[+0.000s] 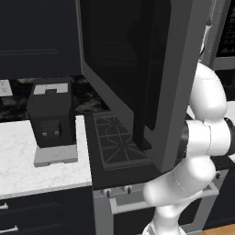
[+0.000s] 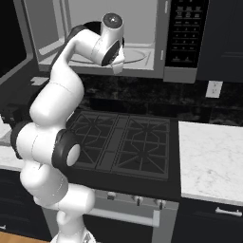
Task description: Open the microwave, place the bowl with waffle inside the microwave, then close the microwave door and turn it on.
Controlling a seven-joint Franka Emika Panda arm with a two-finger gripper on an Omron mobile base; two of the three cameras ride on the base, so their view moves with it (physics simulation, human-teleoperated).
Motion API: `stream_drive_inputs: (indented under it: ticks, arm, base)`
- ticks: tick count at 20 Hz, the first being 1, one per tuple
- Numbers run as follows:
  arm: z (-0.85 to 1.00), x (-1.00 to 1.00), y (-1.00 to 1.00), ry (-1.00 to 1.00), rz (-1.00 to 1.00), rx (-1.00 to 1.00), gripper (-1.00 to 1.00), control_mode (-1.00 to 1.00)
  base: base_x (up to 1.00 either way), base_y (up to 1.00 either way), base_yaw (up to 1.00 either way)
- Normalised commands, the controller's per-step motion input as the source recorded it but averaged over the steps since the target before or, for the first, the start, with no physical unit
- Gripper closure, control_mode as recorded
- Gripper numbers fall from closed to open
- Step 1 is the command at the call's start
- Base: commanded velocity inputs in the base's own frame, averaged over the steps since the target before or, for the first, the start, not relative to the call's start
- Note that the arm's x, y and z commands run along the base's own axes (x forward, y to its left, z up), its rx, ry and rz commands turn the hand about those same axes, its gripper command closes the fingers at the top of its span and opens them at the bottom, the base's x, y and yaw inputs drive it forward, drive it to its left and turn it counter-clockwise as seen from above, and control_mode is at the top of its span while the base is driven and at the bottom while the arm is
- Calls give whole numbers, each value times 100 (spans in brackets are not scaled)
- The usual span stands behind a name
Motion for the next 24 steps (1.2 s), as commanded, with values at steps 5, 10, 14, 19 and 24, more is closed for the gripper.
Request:
stream_drive_inputs:
  ticks: [5, 10, 14, 19, 24]
  arm:
    - [0, 61, 9, 0, 0, 0, 100, -100]
    - [-14, 42, 36, 0, -2, -2, -100, -100]
    - [-2, 8, 4, -1, 0, 0, -100, -100]
    - [0, -4, 0, -7, 0, 0, -100, -100]
    - [0, -59, -8, -14, -3, 3, -100, -100]
  base:
    - [0, 0, 0]
    - [0, 0, 0]
    - [0, 0, 0]
    - [0, 0, 0]
    - [0, 0, 0]
